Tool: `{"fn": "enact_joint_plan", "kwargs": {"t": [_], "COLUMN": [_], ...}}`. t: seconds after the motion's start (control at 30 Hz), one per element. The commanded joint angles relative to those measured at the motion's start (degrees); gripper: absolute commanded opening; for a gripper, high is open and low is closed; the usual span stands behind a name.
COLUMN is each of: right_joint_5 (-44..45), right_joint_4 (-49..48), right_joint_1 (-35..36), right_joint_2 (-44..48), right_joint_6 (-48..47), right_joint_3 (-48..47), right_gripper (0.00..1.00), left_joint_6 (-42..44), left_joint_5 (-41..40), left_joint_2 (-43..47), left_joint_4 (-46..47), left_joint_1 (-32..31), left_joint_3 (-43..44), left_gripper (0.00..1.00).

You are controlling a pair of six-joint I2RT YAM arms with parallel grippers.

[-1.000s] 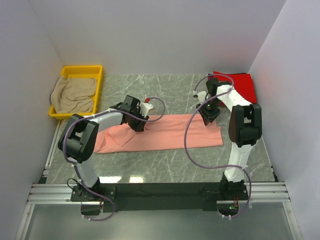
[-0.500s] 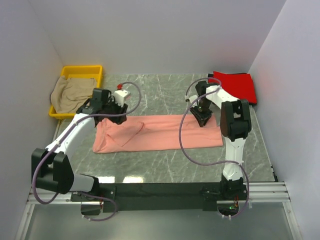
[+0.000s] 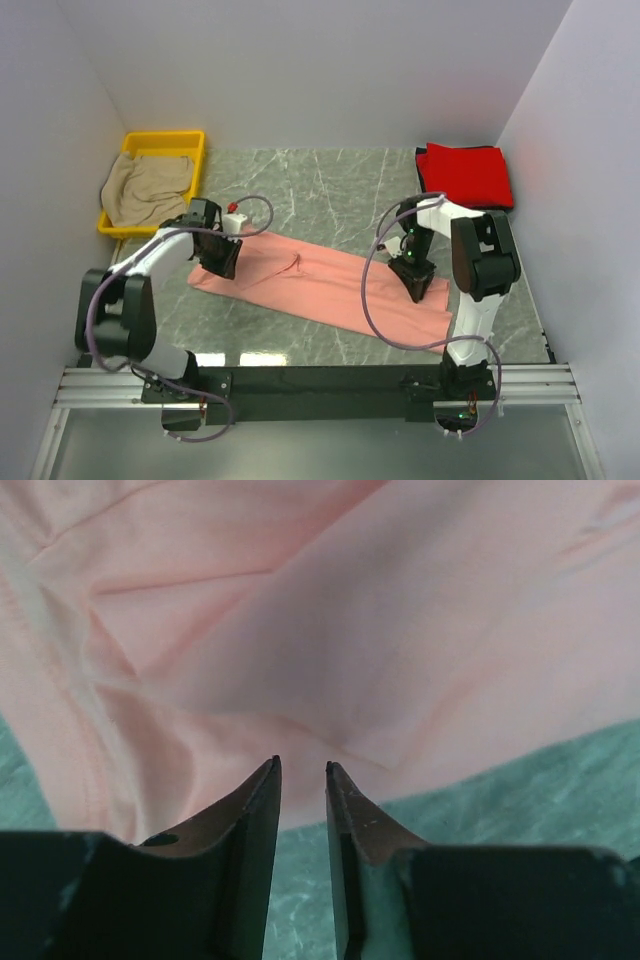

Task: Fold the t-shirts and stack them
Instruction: Fold the tshirt

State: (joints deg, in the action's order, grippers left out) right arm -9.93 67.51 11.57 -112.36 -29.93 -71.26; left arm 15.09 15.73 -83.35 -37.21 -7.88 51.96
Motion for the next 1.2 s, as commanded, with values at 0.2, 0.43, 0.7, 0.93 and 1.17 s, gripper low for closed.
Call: {"fn": "enact_joint_plan", "kwargs": {"t": [0.2,0.43,0.7,0.93,1.17], "right_joint_5": [-7.0,-6.4,-7.7,-8.1,-14.6], "right_joint_4": [1.7,-0.7,-3.6,-6.1,-6.4], "right_joint_1": [-4.5,-4.5,1.2,7.9,16.2], "right_joint_2": [6.4,7.2,3.4,-1.9,-3.0], "right_joint_6": [-1.4,-1.4,0.0,2.2,4.4], "right_joint_3": [-7.8,-7.1,-7.0,-4.1,0.2], "right_gripper": [0.29,0.29,0.27,0.22,0.18], "left_joint_6": [-1.4,-0.7,-5.6,-8.0,-12.2], "left_joint_5": [-5.4,-5.0,-2.5,-1.2,3.5], "left_joint_2": [-26.7,-47.7,-46.5,-34.6,-25.2], "left_joint_4": [7.4,6.2,15.7,15.3,15.2], "left_joint_1": [-1.3,-4.2,-4.1,-2.3,-2.0], "left_joint_3": [19.6,49.6,63.7,50.2,35.1], "left_gripper": [0.27,0.29,0.49,0.5,0.46]}}
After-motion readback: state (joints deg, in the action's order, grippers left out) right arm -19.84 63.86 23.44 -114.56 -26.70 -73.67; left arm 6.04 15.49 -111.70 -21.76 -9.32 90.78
